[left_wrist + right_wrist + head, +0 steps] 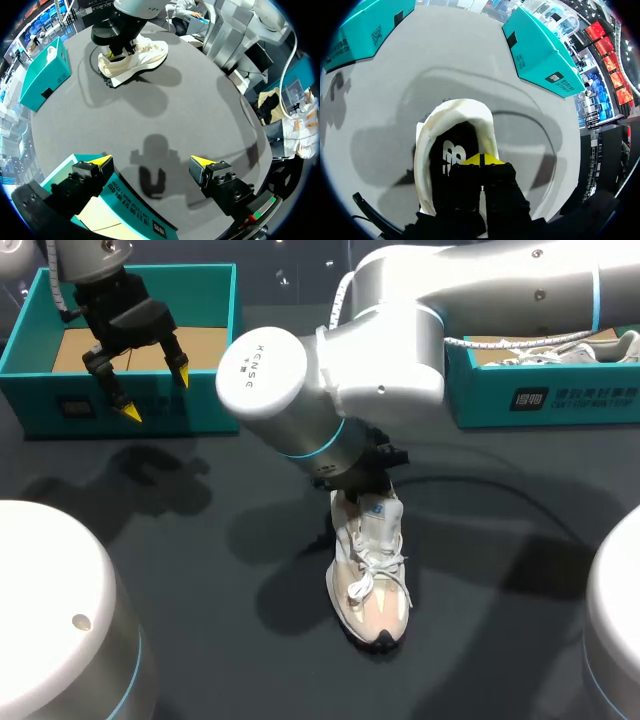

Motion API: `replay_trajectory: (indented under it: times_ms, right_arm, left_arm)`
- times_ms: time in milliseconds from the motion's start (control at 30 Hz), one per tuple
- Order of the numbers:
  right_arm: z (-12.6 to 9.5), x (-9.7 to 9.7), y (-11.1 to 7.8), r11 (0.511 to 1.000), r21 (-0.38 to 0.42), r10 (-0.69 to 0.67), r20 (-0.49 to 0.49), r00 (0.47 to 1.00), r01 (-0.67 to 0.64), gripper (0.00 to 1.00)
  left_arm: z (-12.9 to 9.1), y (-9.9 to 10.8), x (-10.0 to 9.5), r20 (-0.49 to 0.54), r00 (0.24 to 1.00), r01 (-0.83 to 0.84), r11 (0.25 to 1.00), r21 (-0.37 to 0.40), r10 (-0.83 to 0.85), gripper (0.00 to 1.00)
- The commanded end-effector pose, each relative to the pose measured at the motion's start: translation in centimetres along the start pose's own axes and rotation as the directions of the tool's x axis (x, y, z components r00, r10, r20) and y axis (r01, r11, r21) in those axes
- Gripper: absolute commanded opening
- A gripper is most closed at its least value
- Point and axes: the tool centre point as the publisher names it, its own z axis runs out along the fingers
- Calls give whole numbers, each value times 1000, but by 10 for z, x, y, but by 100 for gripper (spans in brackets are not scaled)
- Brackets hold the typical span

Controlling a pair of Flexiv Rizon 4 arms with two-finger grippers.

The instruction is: Take the shoe out of the shoebox, open the shoe tongue, remove and reinsert the insole, then place the shoe into the shoebox

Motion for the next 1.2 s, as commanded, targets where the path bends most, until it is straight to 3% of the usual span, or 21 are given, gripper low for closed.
replay_trajectory:
  times_ms: [33,333,667,967,1100,1200]
  right_arm:
    - [17,12,-5,1000,11,0,20,1000,0,0]
    - [37,29,-11,997,67,-32,-55,998,36,0]
    - [-2,21,1,999,20,-34,-114,993,37,0]
    - [32,28,-1,988,143,-27,-234,972,62,0]
    - [37,31,-7,983,174,-14,-273,962,64,0]
    - [27,30,-8,983,174,-10,-286,958,62,0]
  left_arm:
    - [0,0,0,-1,1000,-1,1000,-2,1,100]
    - [0,0,0,-1,1000,-1,1000,-2,1,100]
    - [0,0,0,-1,1000,-1,1000,-2,1,100]
    - [0,0,0,-1,1000,-1,1000,-2,1,100]
    - [0,0,0,-1,1000,-1,1000,-2,1,100]
    - [0,0,0,-1,1000,-1,1000,-2,1,100]
